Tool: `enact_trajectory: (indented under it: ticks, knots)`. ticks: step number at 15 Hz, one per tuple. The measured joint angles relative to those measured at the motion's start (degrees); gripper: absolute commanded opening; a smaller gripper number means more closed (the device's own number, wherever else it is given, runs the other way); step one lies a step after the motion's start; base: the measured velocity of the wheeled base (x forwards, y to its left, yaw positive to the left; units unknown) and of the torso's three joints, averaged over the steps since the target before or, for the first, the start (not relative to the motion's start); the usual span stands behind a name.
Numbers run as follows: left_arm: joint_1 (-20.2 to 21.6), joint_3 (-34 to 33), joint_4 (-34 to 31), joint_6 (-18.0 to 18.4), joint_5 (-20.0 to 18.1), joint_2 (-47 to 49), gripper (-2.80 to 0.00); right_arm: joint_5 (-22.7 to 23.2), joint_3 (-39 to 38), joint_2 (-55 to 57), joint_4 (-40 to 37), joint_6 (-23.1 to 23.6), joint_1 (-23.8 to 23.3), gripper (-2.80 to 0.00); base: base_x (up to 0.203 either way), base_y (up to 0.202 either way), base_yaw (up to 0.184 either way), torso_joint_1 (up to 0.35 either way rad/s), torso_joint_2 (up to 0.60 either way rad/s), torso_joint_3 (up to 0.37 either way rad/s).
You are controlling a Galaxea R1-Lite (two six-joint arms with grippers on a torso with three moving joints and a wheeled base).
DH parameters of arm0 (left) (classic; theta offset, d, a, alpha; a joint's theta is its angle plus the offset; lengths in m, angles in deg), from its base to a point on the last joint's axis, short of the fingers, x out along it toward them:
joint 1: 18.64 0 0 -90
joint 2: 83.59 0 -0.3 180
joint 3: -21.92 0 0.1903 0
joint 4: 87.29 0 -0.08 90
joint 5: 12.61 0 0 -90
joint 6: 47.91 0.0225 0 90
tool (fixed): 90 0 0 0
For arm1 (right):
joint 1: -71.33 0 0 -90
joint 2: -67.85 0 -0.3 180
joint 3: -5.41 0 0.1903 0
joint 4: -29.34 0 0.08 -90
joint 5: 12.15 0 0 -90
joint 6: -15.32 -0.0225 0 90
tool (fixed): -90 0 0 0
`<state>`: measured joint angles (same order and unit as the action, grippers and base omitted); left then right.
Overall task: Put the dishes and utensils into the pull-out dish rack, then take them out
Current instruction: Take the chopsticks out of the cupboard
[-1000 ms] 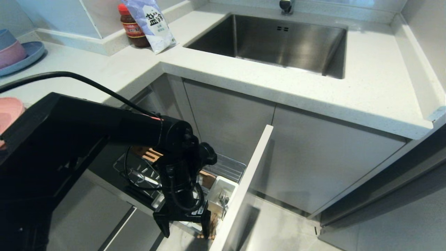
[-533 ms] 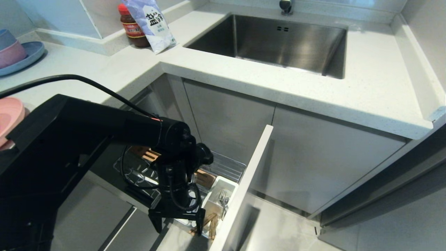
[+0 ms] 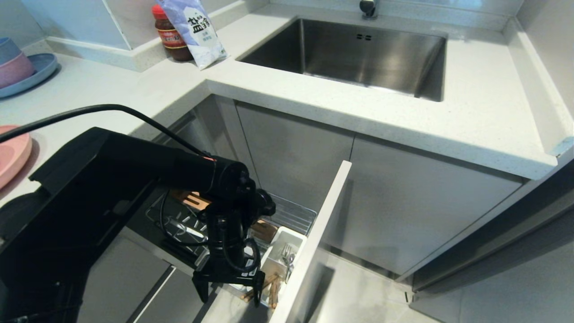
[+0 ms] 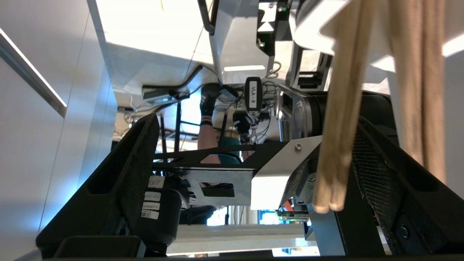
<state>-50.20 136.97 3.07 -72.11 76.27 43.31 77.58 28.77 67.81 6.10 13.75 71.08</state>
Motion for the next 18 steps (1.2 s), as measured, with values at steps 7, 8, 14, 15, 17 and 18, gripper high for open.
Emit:
enact_trajectory:
  ticks: [7,8,14,15,17,18]
  knots:
    - [0.0,2.15,-0.18,0.02,-3.91,3.47,0.0,0.0,0.0,0.0,0.02,0.0,0.0,-2.8,0.0,0.0,0.0,0.0,0.0,0.0]
    - [0.0,2.41,-0.14,0.01,-4.14,3.9,0.0,0.0,0.0,0.0,0.02,0.0,0.0,-2.8,0.0,0.0,0.0,0.0,0.0,0.0]
    - [0.0,3.08,-0.16,0.0,-4.25,5.41,0.0,0.0,0.0,0.0,0.02,0.0,0.0,-2.8,0.0,0.0,0.0,0.0,0.0,0.0]
    - [0.0,3.11,-0.16,0.0,-4.25,5.51,0.0,0.01,0.0,0.0,0.02,0.01,0.0,-2.8,0.0,0.0,0.0,0.0,0.0,0.0]
    - [0.0,3.27,-0.17,-0.07,-4.23,5.59,0.0,0.02,0.0,0.0,0.0,0.0,0.0,-2.8,0.0,0.0,0.0,0.0,0.0,0.0]
    - [0.0,3.33,-0.17,-0.07,-4.19,5.6,0.0,0.02,0.0,0.0,0.02,0.01,0.0,-2.8,0.0,0.0,0.0,0.0,0.0,0.0]
